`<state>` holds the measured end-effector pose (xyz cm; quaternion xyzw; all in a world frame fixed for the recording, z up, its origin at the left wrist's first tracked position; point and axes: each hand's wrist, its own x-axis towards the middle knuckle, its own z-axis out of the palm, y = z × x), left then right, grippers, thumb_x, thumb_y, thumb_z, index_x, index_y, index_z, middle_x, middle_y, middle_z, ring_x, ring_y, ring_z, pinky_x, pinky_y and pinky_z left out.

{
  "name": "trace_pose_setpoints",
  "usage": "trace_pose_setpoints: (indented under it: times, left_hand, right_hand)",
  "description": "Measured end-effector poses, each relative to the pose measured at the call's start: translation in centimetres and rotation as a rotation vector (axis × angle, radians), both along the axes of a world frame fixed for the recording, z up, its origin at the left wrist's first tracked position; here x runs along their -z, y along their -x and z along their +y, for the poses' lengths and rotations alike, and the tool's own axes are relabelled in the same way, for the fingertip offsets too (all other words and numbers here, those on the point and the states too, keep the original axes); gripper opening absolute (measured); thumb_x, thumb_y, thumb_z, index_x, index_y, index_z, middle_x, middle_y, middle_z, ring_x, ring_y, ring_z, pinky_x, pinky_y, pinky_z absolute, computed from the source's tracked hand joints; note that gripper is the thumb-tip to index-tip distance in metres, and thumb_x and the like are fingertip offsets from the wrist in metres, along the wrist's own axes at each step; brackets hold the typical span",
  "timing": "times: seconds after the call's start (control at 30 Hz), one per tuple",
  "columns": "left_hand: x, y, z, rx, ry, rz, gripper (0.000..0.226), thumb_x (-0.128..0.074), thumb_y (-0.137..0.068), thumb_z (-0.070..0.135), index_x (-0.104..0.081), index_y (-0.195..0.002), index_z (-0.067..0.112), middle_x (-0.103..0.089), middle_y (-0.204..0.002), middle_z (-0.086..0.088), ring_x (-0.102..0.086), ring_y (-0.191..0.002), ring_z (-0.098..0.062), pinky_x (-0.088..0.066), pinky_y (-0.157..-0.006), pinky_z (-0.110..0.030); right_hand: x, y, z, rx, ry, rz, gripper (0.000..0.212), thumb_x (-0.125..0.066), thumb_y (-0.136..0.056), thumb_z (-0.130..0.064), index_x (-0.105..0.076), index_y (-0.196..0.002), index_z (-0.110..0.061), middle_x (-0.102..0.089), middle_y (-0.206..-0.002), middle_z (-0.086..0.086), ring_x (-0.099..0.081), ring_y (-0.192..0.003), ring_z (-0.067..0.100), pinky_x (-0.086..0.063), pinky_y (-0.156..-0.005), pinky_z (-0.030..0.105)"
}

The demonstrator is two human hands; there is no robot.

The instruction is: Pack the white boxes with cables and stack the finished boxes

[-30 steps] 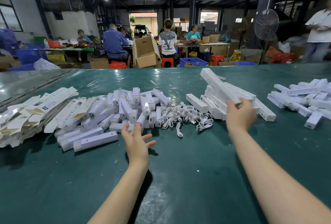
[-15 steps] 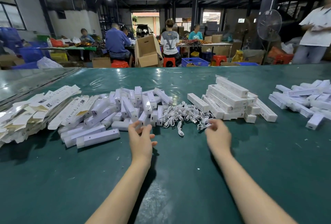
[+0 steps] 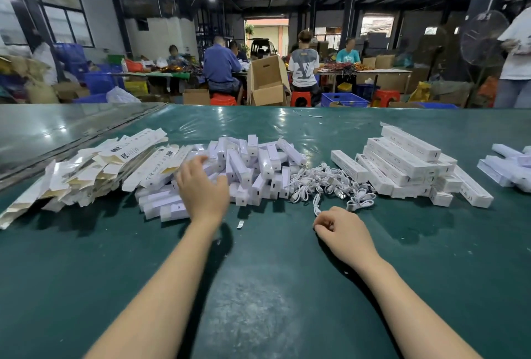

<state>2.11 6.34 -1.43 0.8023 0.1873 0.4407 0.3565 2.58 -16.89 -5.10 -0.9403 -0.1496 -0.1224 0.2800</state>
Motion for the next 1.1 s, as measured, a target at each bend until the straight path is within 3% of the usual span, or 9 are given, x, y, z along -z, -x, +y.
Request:
trace_pose_setpoints:
  times: [0.17, 0.27, 0.43, 0.57, 0.77, 0.83, 0.9, 1.0, 1.1]
  left_hand:
    - [0.0, -1.8, 8.8, -0.029, -0.278, 0.524, 0.012, -0.058, -0.081, 0.018, -0.053, -0.09, 0.01, -0.022, -0.151, -0.011, -0.026, -0.132, -0.03, -0.03, -0.1, -0.043]
    - [-0.8, -2.0, 10.8, 0.099, -0.27, 0.74, 0.024, -0.062, -0.077, 0.031, -0.045, -0.08, 0.015, -0.049, -0.128, -0.015, -0.053, -0.099, -0.033, -0.036, -0.068, -0.035]
    - [-0.8, -2.3, 11.1, 0.046, -0.569, 0.944, 0.044, -0.049, -0.086, 0.041, -0.047, -0.126, 0.024, -0.048, -0.119, -0.008, -0.047, -0.111, -0.029, -0.039, -0.087, -0.036]
    - [-0.6, -2.3, 10.2, -0.031, -0.523, 0.932, 0.046, -0.044, -0.089, 0.037, -0.047, -0.129, 0.015, -0.046, -0.126, -0.011, -0.044, -0.116, -0.032, -0.041, -0.092, -0.039]
    - [-1.1, -0.3, 3.7, -0.061, -0.277, 0.325, 0.046, -0.05, -0.088, 0.017, -0.042, -0.126, -0.007, -0.039, -0.137, -0.018, -0.034, -0.123, -0.037, -0.029, -0.106, -0.042]
    - [-0.7, 1.3, 0.0, 0.09, -0.273, 0.052, 0.056, -0.052, -0.087, 0.012, -0.035, -0.137, -0.004, -0.037, -0.141, -0.017, -0.027, -0.13, -0.028, -0.017, -0.11, -0.029]
    - [-0.1, 2.9, -3.8, 0.257, -0.324, -0.096, 0.058, -0.052, -0.083, 0.013, -0.036, -0.136, -0.006, -0.042, -0.136, -0.018, -0.029, -0.127, -0.024, -0.012, -0.108, -0.021]
    - [1.1, 4.6, -8.1, 0.593, -0.572, 0.004, 0.057, -0.049, -0.076, 0.013, -0.045, -0.13, -0.007, -0.047, -0.133, -0.02, -0.036, -0.125, -0.032, -0.016, -0.11, -0.029]
    - [2.5, 5.3, -10.1, 0.924, -0.84, 0.144, 0.048, -0.052, -0.076, 0.006, -0.053, -0.122, -0.007, -0.047, -0.136, -0.017, -0.036, -0.127, -0.036, -0.02, -0.112, -0.031]
  right_hand:
    - [0.1, -0.2, 0.1, 0.01, 0.004, 0.006, 0.017, -0.052, -0.084, -0.017, -0.068, -0.081, -0.021, -0.046, -0.074, -0.009, -0.047, -0.078, 0.014, -0.037, -0.065, 0.026]
    - [0.1, -0.3, 0.2, 0.023, 0.015, 0.003, 0.016, -0.051, -0.085, -0.019, -0.067, -0.082, -0.022, -0.044, -0.072, -0.01, -0.045, -0.078, 0.013, -0.035, -0.064, 0.026]
    - [0.0, -0.1, 0.2, 0.03, 0.014, 0.013, 0.016, -0.051, -0.085, -0.02, -0.067, -0.083, -0.022, -0.047, -0.076, -0.009, -0.046, -0.078, 0.013, -0.034, -0.063, 0.026]
    - [-0.1, 0.0, 0.2, 0.028, -0.002, 0.022, 0.017, -0.051, -0.085, -0.019, -0.068, -0.083, -0.021, -0.049, -0.078, -0.007, -0.047, -0.079, 0.014, -0.035, -0.064, 0.026]
    - [0.0, 0.0, 0.1, 0.028, -0.038, 0.015, 0.016, -0.054, -0.084, -0.017, -0.069, -0.08, -0.02, -0.053, -0.077, -0.007, -0.051, -0.08, 0.015, -0.039, -0.067, 0.027]
    - [-0.2, -0.1, 0.3, 0.0, -0.26, 0.031, 0.01, -0.06, -0.083, -0.014, -0.068, -0.082, -0.019, -0.059, -0.08, -0.005, -0.055, -0.075, 0.014, -0.043, -0.066, 0.022]
    - [-1.0, 0.1, 0.7, -0.093, -0.746, 0.211, 0.017, -0.067, -0.082, -0.015, -0.064, -0.098, -0.018, -0.062, -0.086, -0.001, -0.056, -0.069, 0.012, -0.044, -0.056, 0.014]
    - [-1.6, 0.2, 0.6, -0.26, -1.323, 0.536, 0.05, -0.075, -0.059, -0.038, -0.056, -0.102, -0.023, -0.063, -0.088, -0.002, -0.059, -0.061, 0.01, -0.045, -0.052, 0.019]
    - [-1.8, 0.0, -0.5, -0.253, -1.653, 0.63, 0.041, -0.065, -0.058, -0.046, -0.058, -0.088, -0.02, -0.064, -0.075, 0.002, -0.06, -0.066, 0.017, -0.046, -0.066, 0.028]
